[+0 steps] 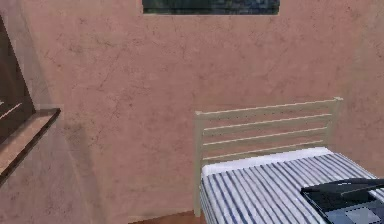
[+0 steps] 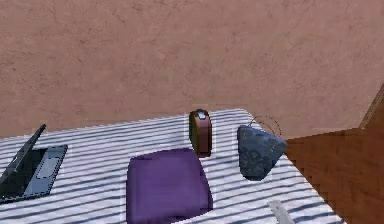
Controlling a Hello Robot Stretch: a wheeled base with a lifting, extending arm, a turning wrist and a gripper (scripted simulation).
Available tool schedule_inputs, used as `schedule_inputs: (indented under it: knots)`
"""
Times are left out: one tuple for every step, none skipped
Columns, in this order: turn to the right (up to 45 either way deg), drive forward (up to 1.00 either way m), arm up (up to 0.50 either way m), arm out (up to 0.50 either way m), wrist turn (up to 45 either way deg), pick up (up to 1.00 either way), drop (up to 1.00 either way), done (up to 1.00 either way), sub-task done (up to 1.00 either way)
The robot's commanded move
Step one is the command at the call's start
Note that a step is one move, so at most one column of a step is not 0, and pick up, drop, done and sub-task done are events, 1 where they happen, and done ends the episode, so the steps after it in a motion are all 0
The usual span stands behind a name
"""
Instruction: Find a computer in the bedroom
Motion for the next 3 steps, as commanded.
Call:
schedule_inputs:
  knots:
    - [-3.0, 0.00, 0.00, 0.00, 0.0, 0.00, 0.00, 0.00, 0.00]
    - [0.0, 0.05, 0.00, 0.00, 0.0, 0.00, 0.00, 0.00, 0.00]
    - [45.0, 0.00, 0.00, 0.00, 0.0, 0.00, 0.00, 0.00, 0.00]
